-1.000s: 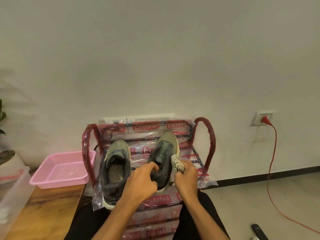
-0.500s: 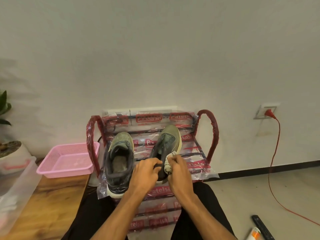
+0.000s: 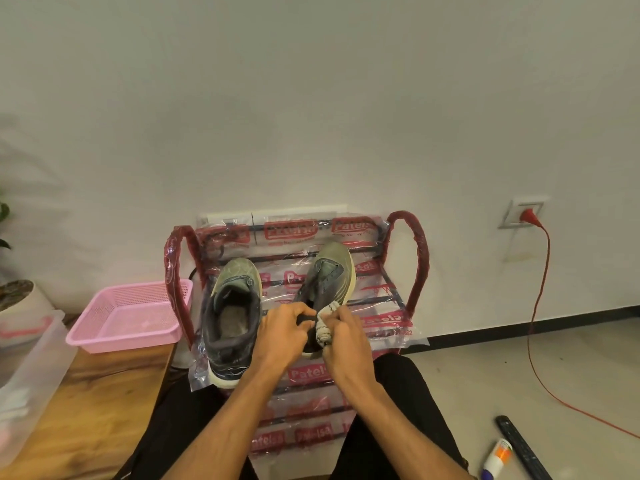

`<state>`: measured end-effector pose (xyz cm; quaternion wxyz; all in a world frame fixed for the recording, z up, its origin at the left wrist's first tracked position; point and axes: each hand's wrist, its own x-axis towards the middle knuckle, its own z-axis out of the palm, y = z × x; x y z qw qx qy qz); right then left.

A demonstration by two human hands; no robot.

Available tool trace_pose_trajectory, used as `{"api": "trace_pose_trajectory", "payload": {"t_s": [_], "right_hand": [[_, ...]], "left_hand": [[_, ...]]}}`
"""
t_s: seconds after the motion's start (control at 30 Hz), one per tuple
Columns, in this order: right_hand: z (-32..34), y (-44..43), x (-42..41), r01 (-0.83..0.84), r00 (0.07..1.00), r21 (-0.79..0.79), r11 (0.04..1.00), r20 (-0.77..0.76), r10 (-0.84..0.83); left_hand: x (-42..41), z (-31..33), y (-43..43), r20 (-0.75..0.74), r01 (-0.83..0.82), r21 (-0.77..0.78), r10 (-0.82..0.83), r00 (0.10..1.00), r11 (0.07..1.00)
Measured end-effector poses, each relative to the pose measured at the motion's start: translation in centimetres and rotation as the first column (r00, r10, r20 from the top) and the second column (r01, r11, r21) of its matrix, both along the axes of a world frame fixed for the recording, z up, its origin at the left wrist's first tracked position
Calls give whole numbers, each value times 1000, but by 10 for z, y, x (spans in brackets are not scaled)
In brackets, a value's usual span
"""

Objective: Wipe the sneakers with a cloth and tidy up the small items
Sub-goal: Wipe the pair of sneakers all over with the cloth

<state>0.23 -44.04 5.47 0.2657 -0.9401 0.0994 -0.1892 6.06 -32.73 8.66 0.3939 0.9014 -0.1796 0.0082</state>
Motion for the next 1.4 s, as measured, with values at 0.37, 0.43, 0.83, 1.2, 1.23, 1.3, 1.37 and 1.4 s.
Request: {"api": "trace_pose_trajectory", "payload": {"t_s": [0.37,0.43,0.83,1.2,1.23,1.3,1.37,1.4], "right_hand": [[2,2,5,48,998,123,991,22,-51],[2,-1,-6,44,998,234,971,34,-54],[-15,6,-28,102,994,210,972,25,-109],[-5,-11,-15,63,998,114,991,-11,-63],[-7,-10,-22,43,999,135,990,-14,-41],[-9,-12,-29,16,1000,163,987,2,-17],[-8,-15,-23,21,999,120,993,21,-24],[-8,-17,-16,40,999,94,995,21,-42]], "left_hand": [[0,7,-3,-41,-61,-14,61,997,998],[-1,6,-6,-45,-91,-35,89,995,995],[-12,-3,-23,-82,-112,-129,102,991,985],[-7,-3,-23,-154,-95,-185,66,986,978],[-6,-4,-22,-161,-92,-191,61,985,977],[-5,-4,-20,-179,-76,-207,39,983,975],[-5,-3,-21,-189,-72,-210,32,982,975],[-5,-2,-22,-195,-75,-211,33,980,975]]}}
